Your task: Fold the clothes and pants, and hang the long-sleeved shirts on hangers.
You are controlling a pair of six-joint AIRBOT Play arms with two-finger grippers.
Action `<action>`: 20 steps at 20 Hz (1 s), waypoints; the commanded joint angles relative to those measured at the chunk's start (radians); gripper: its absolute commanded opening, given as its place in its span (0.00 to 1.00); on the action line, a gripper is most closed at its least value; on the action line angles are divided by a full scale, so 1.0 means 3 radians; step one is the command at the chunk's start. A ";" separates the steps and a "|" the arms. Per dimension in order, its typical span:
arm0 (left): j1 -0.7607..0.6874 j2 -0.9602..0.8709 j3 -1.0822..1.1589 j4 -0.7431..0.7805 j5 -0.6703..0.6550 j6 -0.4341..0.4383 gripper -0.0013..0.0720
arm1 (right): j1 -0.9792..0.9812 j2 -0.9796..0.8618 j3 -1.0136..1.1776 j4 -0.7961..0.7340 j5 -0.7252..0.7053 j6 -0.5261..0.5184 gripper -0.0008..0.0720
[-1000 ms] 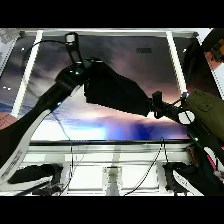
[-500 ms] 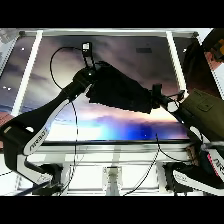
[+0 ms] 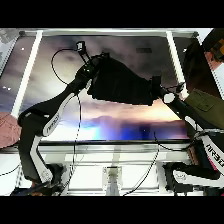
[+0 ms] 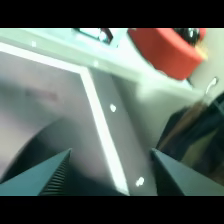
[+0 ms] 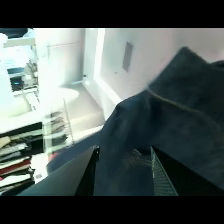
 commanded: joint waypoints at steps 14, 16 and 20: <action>0.0158 0.1082 0.0430 0.0179 -0.1399 0.0053 0.81 | -0.1620 -0.0406 0.0964 0.0000 0.3398 -0.2393 0.88; 0.0113 0.1275 0.0430 0.0179 -0.1395 0.0056 0.81 | -0.1706 -0.0697 0.1167 0.0263 0.3878 -0.2809 0.94; -0.0029 0.1472 0.0430 0.0179 -0.1424 0.0306 0.80 | -0.1653 -0.1362 0.1698 0.0298 0.4479 -0.2949 0.95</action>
